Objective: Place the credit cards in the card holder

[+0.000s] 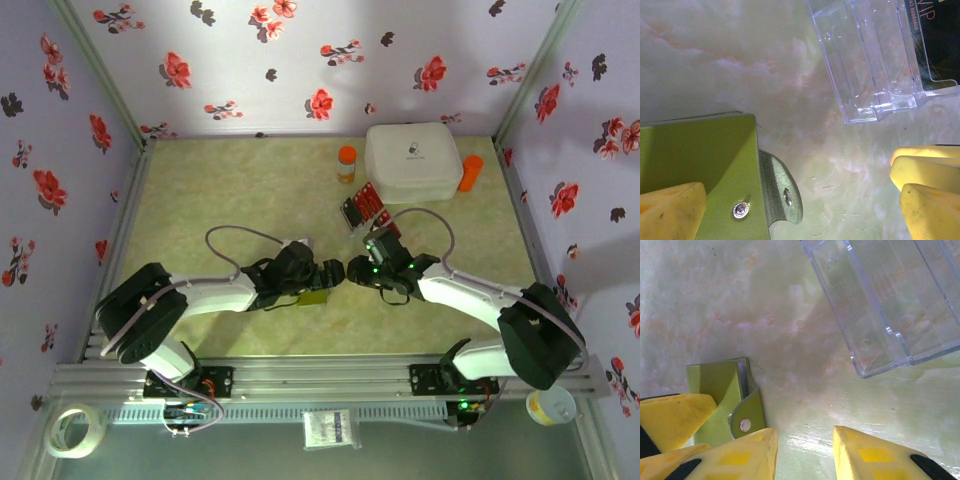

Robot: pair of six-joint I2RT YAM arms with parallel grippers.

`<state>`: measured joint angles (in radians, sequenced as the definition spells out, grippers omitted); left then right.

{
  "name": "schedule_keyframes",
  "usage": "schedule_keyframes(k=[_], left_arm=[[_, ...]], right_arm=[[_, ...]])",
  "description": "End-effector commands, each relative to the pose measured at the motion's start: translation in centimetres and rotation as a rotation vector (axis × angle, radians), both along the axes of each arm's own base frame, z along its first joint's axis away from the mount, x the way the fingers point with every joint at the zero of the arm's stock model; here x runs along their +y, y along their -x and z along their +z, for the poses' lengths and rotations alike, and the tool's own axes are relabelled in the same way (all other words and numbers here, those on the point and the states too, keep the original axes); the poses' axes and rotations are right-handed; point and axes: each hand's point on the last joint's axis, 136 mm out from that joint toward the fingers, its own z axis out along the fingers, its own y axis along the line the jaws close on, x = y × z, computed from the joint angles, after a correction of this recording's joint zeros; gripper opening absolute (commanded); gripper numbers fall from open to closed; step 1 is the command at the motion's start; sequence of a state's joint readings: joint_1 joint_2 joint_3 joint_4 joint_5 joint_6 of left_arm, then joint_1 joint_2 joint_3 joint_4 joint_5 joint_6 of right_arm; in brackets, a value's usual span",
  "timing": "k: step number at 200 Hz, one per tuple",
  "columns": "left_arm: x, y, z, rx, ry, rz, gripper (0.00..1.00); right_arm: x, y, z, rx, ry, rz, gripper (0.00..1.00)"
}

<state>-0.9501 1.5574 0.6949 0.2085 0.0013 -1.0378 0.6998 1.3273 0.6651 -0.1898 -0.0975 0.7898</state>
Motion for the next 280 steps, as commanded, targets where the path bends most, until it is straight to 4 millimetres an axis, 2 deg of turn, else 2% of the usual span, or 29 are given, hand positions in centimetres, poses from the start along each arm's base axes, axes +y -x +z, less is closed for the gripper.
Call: schedule_keyframes(k=[1, 41, 73, 97, 114, 133, 150, 174, 210, 249, 280], left_arm=[[1.2, -0.1, 0.3, -0.006, -0.062, 0.013, 1.0], [1.2, -1.6, 3.2, -0.03, 0.016, 0.012, 1.0], [2.5, -2.9, 5.2, -0.055, 0.059, 0.041, 1.0], [4.6, -3.9, 6.6, -0.076, 0.088, 0.083, 1.0], [6.8, -4.5, 7.5, -0.09, 0.108, 0.131, 1.0], [9.5, -4.8, 7.9, -0.098, 0.11, 0.192, 1.0], [11.7, -4.7, 8.2, -0.103, 0.104, 0.238, 1.0], [14.0, -4.0, 7.4, -0.082, 0.032, 0.258, 1.0], [15.7, -2.6, 5.4, -0.046, -0.12, 0.213, 1.0], [15.9, -2.1, 3.9, -0.019, -0.197, 0.159, 1.0], [15.1, -1.7, 2.6, 0.009, -0.239, 0.106, 1.0]], right_arm=[[0.0, 0.2, 0.5, 0.01, -0.017, -0.004, 0.35], [1.7, 0.2, 2.0, 0.007, -0.071, 0.035, 0.33], [4.3, 0.6, 3.7, -0.023, -0.085, 0.095, 0.28], [7.1, 1.2, 4.7, -0.042, -0.08, 0.154, 0.26], [9.3, 1.5, 5.5, -0.052, -0.09, 0.197, 0.24], [11.4, 1.5, 5.7, -0.05, -0.089, 0.239, 0.24], [12.5, 1.2, 5.2, -0.041, -0.071, 0.26, 0.22], [12.6, 0.8, 4.2, -0.032, -0.031, 0.264, 0.19], [11.4, 0.8, 1.5, -0.01, 0.053, 0.256, 0.13], [10.3, 0.8, -1.3, 0.026, 0.091, 0.233, 0.07], [9.5, 1.0, -3.3, 0.056, 0.119, 0.225, 0.03]])
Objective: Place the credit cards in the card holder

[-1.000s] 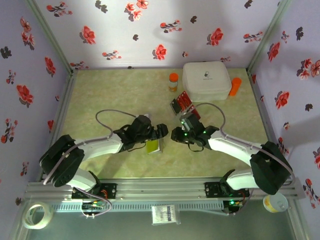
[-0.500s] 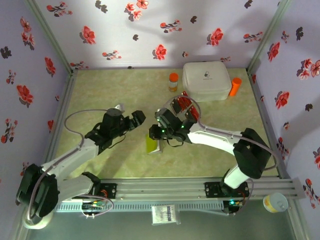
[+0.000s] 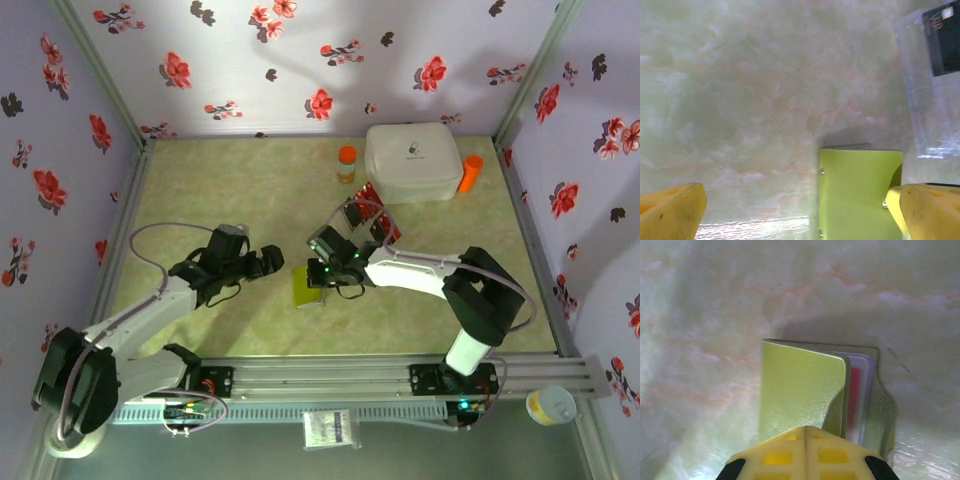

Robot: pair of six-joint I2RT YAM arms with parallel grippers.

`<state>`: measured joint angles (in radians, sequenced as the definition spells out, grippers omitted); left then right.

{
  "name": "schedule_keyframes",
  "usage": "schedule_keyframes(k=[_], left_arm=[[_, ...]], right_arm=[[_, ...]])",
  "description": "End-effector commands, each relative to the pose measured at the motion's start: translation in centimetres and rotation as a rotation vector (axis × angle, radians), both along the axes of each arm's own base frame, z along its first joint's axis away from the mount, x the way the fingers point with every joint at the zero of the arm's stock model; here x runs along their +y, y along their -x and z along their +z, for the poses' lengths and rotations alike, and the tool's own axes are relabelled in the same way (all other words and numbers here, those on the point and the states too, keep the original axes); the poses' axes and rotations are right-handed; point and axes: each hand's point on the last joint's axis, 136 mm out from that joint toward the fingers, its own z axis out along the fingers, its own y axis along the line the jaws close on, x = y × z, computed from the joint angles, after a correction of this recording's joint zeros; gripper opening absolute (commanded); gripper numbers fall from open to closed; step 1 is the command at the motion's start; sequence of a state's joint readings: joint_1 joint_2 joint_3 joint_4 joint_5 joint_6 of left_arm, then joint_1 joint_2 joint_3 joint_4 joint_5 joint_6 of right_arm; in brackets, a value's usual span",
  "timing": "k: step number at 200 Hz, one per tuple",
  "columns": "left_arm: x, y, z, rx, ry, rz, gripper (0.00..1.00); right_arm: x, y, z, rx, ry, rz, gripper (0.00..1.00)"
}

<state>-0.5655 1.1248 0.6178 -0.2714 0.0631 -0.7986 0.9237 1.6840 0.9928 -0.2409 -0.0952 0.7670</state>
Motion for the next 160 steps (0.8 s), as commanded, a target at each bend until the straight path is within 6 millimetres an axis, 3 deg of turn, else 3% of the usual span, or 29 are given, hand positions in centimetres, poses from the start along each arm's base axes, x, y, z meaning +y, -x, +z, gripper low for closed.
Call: schedule_keyframes(k=[1, 32, 79, 160], left_arm=[[-0.3, 0.4, -0.9, 0.021, -0.071, -0.063, 1.0], [-1.8, 0.7, -2.1, 0.05, -0.138, -0.142, 1.0], [-3.6, 0.9, -3.5, 0.058, -0.25, -0.23, 1.0], [-5.0, 1.2, -5.3, 0.072, -0.275, -0.272, 1.0]], right_arm=[[-1.2, -0.1, -2.2, 0.007, 0.055, -0.016, 0.03], [-1.6, 0.2, -3.3, 0.024, 0.06, -0.025, 0.02], [-1.8, 0.3, -3.2, 0.023, 0.054, -0.032, 0.01], [-1.8, 0.4, -2.8, 0.02, 0.027, -0.043, 0.01]])
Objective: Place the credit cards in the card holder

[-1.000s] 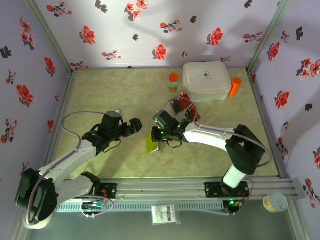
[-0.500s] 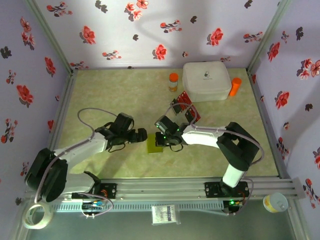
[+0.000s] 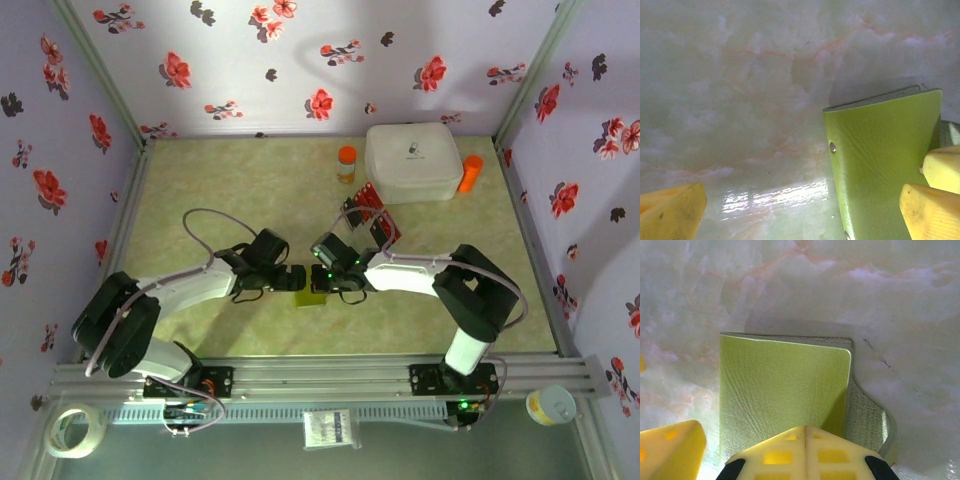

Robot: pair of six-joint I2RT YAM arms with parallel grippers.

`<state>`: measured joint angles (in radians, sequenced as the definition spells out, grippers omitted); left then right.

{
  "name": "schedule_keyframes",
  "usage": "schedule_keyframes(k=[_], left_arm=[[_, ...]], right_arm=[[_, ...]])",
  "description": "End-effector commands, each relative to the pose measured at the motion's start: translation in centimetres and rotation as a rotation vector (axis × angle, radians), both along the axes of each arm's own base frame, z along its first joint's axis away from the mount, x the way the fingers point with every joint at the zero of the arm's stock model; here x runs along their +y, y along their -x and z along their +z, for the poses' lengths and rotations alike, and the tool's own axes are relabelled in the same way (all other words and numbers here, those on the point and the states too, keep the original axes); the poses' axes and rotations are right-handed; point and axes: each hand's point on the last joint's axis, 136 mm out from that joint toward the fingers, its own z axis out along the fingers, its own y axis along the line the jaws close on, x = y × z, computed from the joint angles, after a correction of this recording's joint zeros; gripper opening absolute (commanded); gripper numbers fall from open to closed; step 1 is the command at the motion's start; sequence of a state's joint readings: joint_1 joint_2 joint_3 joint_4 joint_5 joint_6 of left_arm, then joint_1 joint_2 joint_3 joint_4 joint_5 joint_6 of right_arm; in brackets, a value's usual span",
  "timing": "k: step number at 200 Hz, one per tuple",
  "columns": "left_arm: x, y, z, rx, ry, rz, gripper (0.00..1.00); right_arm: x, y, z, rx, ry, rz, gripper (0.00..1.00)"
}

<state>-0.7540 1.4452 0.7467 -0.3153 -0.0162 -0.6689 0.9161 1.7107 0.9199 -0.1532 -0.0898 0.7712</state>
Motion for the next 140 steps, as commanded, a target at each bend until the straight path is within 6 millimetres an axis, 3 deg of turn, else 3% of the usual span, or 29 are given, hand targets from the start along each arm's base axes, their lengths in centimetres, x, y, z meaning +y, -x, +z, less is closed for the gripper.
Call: schedule_keyframes(k=[1, 72, 140], left_arm=[[-0.5, -0.4, 0.0, -0.026, -0.019, -0.024, 1.0], [0.7, 0.6, -2.3, 0.013, -0.08, -0.024, 1.0], [0.8, 0.7, -2.4, 0.013, -0.085, -0.026, 1.0]], right_arm=[[-1.0, 0.3, -0.3, 0.014, 0.015, -0.03, 0.01], [-1.4, -1.1, 2.1, -0.01, -0.047, -0.059, 0.01], [-1.2, -1.4, 1.4, 0.011, -0.05, -0.055, 0.0]])
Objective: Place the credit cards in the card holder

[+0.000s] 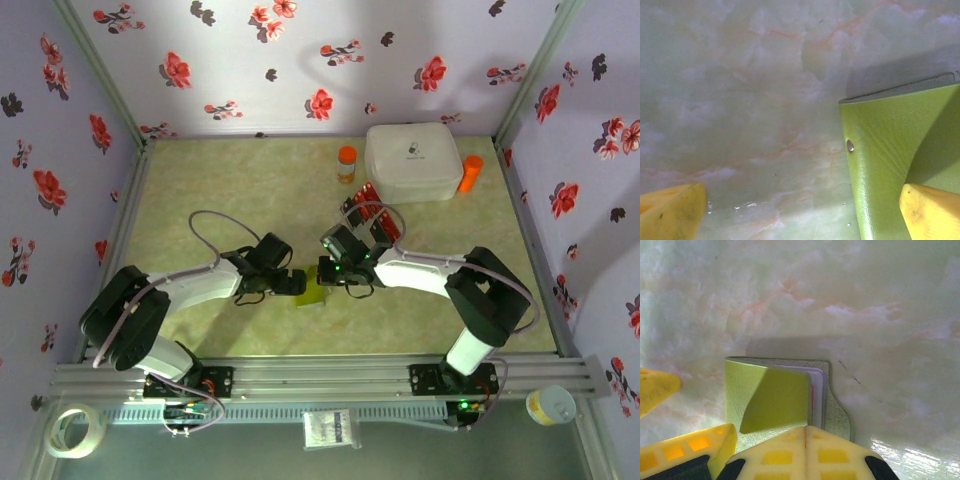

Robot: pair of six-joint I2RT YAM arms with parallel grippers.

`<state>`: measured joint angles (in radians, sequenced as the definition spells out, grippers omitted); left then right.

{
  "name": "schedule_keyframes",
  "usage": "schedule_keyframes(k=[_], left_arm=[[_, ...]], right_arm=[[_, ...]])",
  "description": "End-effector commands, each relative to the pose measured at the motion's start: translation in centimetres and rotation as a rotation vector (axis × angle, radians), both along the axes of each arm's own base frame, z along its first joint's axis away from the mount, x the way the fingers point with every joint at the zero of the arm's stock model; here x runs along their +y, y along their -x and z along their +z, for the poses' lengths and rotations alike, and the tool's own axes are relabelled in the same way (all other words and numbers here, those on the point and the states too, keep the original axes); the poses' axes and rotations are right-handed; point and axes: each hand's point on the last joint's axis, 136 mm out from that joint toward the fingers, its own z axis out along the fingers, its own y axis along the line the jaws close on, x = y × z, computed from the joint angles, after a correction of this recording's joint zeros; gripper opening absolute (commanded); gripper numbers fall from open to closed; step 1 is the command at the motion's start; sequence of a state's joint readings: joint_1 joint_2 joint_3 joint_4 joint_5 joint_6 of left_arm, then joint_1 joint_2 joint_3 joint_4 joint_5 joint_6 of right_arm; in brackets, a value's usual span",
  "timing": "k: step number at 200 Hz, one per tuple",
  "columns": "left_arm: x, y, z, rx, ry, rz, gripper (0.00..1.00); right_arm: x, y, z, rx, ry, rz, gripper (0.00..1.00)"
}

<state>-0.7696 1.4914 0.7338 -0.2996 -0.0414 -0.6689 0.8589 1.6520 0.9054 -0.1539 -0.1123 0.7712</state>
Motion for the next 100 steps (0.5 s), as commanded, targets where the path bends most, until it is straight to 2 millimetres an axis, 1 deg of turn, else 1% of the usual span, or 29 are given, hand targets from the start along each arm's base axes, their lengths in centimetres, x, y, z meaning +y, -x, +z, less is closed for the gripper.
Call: schedule_keyframes(k=[1, 26, 43, 71, 100], left_arm=[[0.5, 0.4, -0.7, -0.001, -0.039, -0.021, 1.0], [0.4, 0.3, -0.7, -0.002, -0.037, -0.023, 1.0], [0.3, 0.3, -0.5, -0.005, -0.035, -0.025, 1.0], [-0.3, 0.0, 0.5, -0.02, -0.016, -0.029, 1.0], [-1.0, -0.4, 1.6, -0.039, 0.006, -0.036, 1.0]], right_arm=[[0.0, 0.1, -0.3, 0.024, -0.006, -0.01, 0.0], [0.0, 0.3, -0.9, 0.039, -0.004, -0.004, 0.0], [0.0, 0.6, -1.7, 0.057, 0.003, 0.0, 0.0], [-0.4, 1.0, -3.0, 0.079, 0.018, -0.005, 0.0], [-0.6, 1.1, -3.2, 0.08, 0.016, -0.013, 0.0]])
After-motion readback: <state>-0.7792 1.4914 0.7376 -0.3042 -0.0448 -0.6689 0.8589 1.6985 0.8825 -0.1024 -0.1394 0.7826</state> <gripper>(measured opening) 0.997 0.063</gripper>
